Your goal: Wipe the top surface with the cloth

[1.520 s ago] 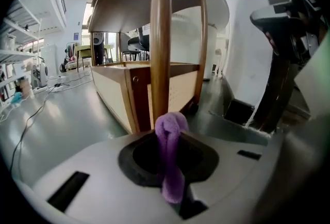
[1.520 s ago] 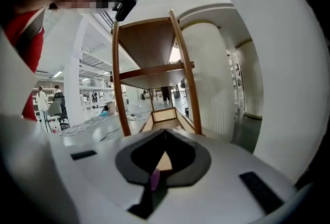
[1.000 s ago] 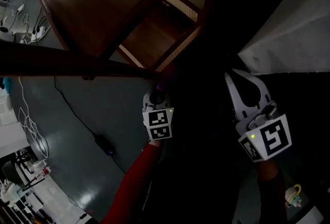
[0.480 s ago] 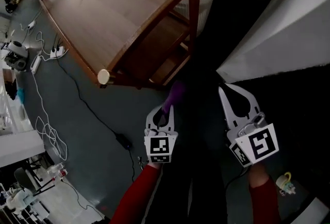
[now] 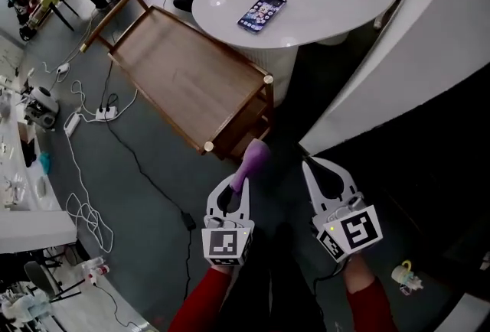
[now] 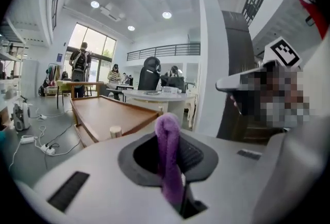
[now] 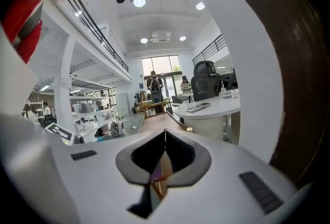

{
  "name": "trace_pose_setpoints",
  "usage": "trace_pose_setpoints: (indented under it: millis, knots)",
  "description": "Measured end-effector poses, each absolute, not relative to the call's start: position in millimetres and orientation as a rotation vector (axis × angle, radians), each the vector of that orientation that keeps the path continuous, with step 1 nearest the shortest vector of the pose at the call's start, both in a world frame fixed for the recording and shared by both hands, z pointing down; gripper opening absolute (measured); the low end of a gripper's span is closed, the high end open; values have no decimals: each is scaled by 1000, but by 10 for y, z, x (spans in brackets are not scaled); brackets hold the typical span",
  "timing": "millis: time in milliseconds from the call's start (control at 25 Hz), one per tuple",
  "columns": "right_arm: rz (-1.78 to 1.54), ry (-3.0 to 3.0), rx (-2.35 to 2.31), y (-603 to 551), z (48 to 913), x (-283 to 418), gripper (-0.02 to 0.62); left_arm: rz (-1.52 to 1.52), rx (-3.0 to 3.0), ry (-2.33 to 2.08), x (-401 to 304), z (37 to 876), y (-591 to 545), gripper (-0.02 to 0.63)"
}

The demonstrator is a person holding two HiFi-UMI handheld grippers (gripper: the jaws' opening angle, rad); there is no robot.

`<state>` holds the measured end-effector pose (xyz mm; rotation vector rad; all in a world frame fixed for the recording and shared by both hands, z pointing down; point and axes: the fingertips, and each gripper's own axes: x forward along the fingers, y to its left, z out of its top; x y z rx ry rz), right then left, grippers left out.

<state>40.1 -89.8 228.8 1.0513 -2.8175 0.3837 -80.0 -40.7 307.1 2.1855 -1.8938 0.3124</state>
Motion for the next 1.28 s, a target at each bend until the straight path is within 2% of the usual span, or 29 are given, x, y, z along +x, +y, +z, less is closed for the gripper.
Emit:
trace_pose_setpoints:
  millis: [480,1280]
  knots:
    - [378,-2871,1112,-757,1586,331,12,188,2334,-1902,-854,1988,-449,52]
    - [380,-2876,1136,-503,1393,517,12,105,2458,-1886,-615,1378,-271,52]
